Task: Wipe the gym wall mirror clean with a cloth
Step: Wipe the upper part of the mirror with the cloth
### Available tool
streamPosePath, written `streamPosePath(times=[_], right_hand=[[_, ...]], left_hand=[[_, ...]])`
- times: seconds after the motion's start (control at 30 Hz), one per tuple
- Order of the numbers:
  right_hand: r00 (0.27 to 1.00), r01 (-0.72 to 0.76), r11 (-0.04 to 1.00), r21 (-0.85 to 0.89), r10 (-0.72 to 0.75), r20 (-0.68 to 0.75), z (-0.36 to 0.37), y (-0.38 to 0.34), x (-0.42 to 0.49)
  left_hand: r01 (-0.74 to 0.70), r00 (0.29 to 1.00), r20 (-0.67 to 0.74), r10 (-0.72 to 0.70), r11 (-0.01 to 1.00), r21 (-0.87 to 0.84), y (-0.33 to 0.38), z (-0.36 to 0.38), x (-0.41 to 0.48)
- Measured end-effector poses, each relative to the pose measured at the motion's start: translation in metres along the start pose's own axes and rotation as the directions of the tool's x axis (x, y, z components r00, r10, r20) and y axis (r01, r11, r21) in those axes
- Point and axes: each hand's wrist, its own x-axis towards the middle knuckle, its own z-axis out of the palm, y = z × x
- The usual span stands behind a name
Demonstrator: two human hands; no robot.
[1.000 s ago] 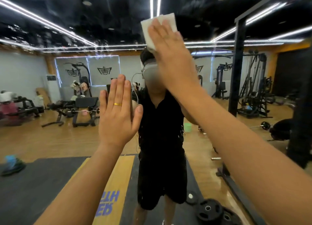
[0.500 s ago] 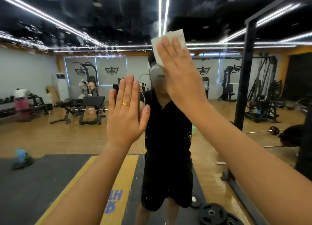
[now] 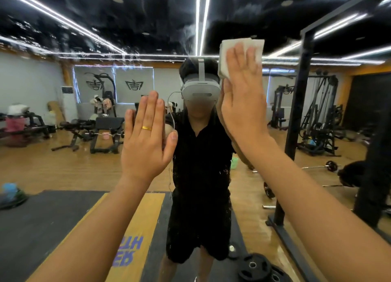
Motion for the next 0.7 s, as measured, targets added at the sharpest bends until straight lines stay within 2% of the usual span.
streamPosePath(times=[0.1, 0.27, 0.37, 0.43, 0.53, 0.6, 0.63, 0.7], right_hand=[[0.993, 0.073, 0.996, -0.051, -0.068, 0.097, -0.016, 0.022, -0.027], [0.990, -0.131, 0.991, 0.012, 0.131, -0.056, -0.037, 0.035, -0.010], [0.982, -0.171, 0.984, 0.044, 0.174, -0.080, -0.032, 0.029, 0.005], [0.989, -0.136, 0.991, 0.006, 0.136, -0.052, -0.024, 0.022, 0.002], [0.998, 0.055, 0.996, -0.074, -0.053, 0.031, -0.013, 0.022, -0.014], [0.990, 0.128, 0.986, -0.102, -0.122, 0.065, -0.016, 0.028, -0.015], [0.991, 0.127, 0.986, -0.105, -0.121, 0.064, -0.020, 0.031, -0.012], [0.999, 0.036, 0.996, -0.076, -0.034, 0.024, -0.028, 0.033, -0.003]], left_hand=[[0.012, 1.000, 0.011, -0.012, 1.000, -0.003, 0.002, 0.000, -0.001], [0.006, 1.000, 0.008, -0.006, 1.000, -0.005, 0.003, 0.000, -0.001], [0.005, 1.000, 0.019, -0.004, 1.000, -0.010, 0.002, -0.001, -0.002], [0.005, 1.000, 0.019, -0.005, 1.000, -0.011, 0.001, -0.001, -0.002], [0.007, 1.000, 0.007, -0.006, 1.000, -0.013, 0.000, -0.001, -0.002], [0.007, 1.000, 0.003, -0.007, 1.000, -0.016, 0.000, 0.000, -0.003], [0.007, 1.000, 0.002, -0.007, 1.000, -0.017, 0.000, 0.000, -0.003], [0.009, 1.000, 0.006, -0.009, 1.000, -0.019, 0.002, 0.000, -0.002]])
